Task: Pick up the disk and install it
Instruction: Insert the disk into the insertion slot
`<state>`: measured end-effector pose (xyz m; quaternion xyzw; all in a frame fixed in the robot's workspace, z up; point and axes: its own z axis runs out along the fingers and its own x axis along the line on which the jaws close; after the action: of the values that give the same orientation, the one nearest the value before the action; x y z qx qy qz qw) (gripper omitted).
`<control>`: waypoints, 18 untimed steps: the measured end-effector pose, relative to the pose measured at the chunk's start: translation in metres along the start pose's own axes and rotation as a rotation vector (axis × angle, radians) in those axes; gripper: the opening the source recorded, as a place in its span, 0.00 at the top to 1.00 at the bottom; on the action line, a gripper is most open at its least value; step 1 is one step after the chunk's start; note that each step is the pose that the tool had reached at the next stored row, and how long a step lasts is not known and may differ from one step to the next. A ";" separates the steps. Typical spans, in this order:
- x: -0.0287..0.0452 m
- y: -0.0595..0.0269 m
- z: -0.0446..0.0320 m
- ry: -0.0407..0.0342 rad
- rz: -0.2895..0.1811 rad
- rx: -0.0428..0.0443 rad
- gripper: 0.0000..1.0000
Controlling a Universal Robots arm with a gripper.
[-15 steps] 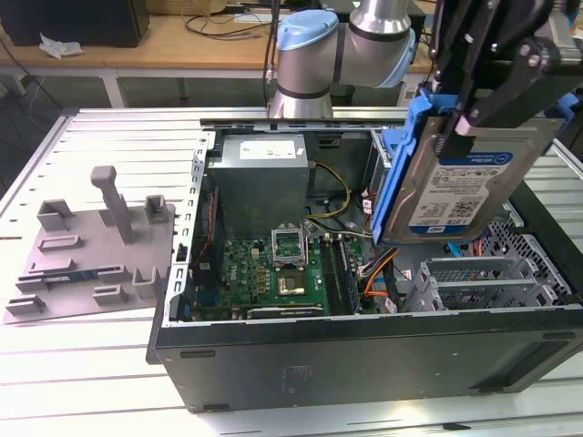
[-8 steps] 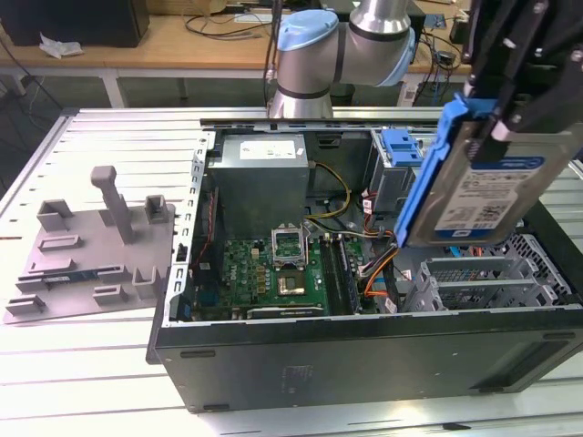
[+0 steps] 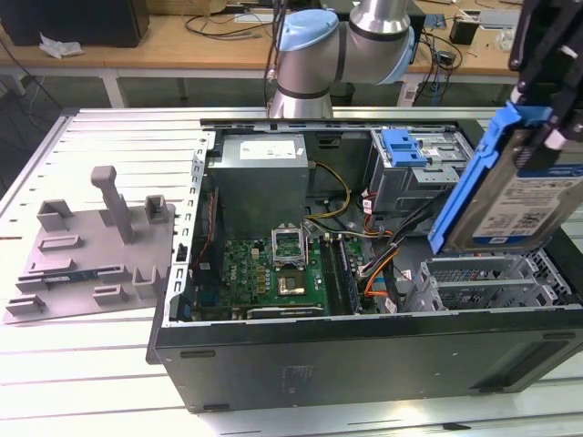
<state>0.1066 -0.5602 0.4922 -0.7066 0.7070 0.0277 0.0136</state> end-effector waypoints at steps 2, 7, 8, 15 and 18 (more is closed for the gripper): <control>0.0001 -0.0026 0.0001 -0.0001 -0.002 -0.0001 0.63; 0.0002 -0.0068 0.0003 0.0000 -0.003 -0.0002 0.63; 0.0002 -0.0071 0.0004 0.0000 -0.004 -0.0002 0.63; 0.0002 -0.0072 0.0008 0.0000 -0.004 -0.0002 0.63; 0.0002 -0.0071 0.0011 0.0000 -0.004 -0.0002 0.63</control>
<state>0.1137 -0.5604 0.4909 -0.7079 0.7056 0.0278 0.0136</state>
